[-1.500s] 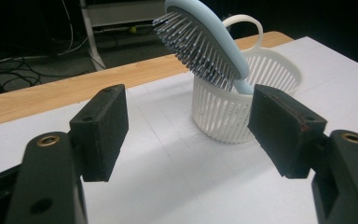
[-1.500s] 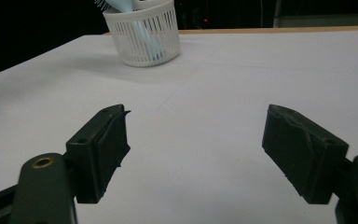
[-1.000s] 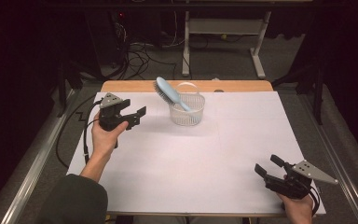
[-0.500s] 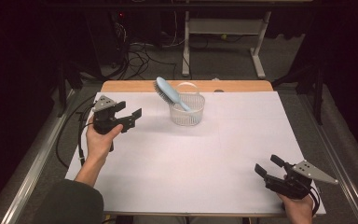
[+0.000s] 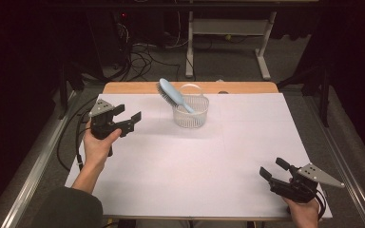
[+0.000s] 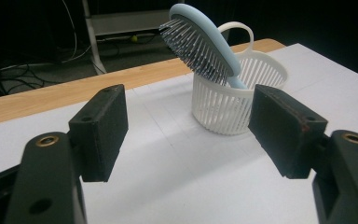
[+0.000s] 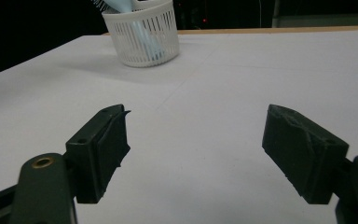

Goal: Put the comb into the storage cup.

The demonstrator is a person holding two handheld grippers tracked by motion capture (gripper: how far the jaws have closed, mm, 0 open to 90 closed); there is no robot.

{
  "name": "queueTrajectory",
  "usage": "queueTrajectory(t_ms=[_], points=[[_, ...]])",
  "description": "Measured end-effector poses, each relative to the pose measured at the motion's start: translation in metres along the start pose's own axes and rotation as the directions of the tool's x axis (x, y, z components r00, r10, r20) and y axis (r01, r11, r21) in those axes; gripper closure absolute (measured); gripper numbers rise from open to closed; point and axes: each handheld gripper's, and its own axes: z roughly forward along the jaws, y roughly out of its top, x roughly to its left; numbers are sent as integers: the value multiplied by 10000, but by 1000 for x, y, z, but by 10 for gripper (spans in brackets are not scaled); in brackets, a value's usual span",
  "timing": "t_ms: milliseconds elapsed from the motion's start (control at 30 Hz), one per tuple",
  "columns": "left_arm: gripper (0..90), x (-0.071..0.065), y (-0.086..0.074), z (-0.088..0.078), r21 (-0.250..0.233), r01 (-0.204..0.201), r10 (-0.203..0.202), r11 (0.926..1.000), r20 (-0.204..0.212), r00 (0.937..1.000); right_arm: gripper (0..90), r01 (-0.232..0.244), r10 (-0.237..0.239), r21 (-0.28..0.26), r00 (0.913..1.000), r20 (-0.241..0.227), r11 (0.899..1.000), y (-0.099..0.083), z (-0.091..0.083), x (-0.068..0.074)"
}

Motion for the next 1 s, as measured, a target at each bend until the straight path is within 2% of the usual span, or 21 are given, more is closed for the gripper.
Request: queueTrajectory(t_ms=[533, 1000], points=[[285, 5, -12, -15, -106, 129, -129, 9999, -16, 9999, 228, -38, 38, 38, 10000, -23, 10000, 0, 1, 0], [272, 1, -17, -25, -226, 42, -40, 9997, 104, 9999, 228, -38, 38, 3, 10000, -22, 10000, 0, 0, 0]])
